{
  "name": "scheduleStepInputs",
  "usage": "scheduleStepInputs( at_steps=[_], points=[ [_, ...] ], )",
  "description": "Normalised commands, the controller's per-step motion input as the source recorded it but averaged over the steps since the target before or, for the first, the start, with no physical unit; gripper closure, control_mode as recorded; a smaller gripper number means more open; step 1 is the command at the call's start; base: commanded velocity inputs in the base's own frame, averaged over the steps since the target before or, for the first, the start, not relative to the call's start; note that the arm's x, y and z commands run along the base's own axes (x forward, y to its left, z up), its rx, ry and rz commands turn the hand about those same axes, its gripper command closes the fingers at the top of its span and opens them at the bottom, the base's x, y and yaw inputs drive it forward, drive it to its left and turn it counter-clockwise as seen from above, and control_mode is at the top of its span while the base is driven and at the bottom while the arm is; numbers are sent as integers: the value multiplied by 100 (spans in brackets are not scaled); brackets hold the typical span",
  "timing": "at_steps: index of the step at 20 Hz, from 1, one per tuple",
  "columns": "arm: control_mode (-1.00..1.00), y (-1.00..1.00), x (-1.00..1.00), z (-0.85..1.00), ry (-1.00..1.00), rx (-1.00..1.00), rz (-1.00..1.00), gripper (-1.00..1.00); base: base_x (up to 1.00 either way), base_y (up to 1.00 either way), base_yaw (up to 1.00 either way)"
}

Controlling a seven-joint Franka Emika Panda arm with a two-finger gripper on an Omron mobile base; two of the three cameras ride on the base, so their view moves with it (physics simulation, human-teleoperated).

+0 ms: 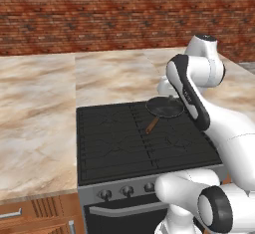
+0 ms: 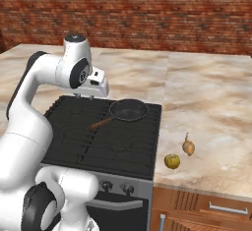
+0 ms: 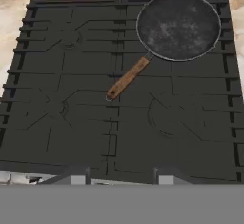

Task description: Put the onion and squash in the pan. Then turn on the rear right burner and set the heat to medium.

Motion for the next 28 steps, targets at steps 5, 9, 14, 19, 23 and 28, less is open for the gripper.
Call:
scheduleStepInputs(
  at_steps=[5, 9, 14, 19, 23, 28],
  points=[
    [-100, -9, -31, -4, 0, 0, 0, -100, 0, 0, 0],
    [-100, -68, -34, -13, 6, -1, 0, -100, 0, 0, 0],
    [-100, -100, -24, -27, 3, -6, 0, -100, 0, 0, 0],
    [-100, -100, -16, -39, 5, -8, 0, -100, 0, 0, 0],
    [-100, -90, -7, -51, 5, -13, -1, -100, 0, 0, 0],
    [-100, -62, 0, -91, 0, -11, -1, -100, 0, 0, 0]
  ],
)
